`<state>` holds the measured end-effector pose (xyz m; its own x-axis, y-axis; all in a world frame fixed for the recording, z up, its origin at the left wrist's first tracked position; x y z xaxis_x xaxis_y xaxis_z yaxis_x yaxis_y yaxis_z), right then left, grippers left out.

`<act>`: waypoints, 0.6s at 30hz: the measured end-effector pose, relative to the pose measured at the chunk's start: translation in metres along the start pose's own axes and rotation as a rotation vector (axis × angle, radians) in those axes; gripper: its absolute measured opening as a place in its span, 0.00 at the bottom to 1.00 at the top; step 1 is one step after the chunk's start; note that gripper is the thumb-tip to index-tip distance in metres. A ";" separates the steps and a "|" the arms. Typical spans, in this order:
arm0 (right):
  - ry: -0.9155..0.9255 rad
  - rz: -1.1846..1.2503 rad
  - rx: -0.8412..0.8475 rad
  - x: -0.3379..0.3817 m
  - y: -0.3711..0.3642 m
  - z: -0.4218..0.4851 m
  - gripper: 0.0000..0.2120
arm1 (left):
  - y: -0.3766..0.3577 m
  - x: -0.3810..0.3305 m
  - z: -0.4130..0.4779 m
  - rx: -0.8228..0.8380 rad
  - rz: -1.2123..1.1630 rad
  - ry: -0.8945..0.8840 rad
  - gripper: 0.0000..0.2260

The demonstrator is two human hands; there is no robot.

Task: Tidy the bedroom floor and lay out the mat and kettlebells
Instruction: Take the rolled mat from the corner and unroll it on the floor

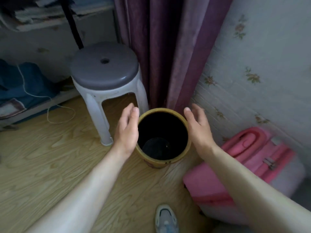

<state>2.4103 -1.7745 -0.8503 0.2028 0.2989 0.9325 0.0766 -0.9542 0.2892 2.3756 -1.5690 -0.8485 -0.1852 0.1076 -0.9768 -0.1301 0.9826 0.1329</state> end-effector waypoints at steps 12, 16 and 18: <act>0.166 0.136 0.125 0.348 0.096 -0.220 0.27 | 0.049 -0.343 -0.179 0.124 -0.015 -0.159 0.32; 0.245 0.218 0.057 0.440 0.132 -0.328 0.19 | 0.068 -0.446 -0.268 0.218 -0.013 -0.268 0.30; 0.265 0.254 0.012 0.471 0.146 -0.378 0.16 | 0.073 -0.488 -0.310 0.251 -0.007 -0.311 0.29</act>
<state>2.1480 -1.7778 -0.2866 -0.0431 0.0378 0.9984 0.0680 -0.9969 0.0406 2.1546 -1.5970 -0.3105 0.1240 0.1038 -0.9868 0.1189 0.9858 0.1187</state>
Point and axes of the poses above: each hand's wrist, its own z-axis towards the middle knuckle, its own y-axis out of the back of the hand, x = y × z, the point moved 2 cm from there along z, towards the middle knuckle, and after that the axes turned 11 degrees about x, right-handed, at the moved point
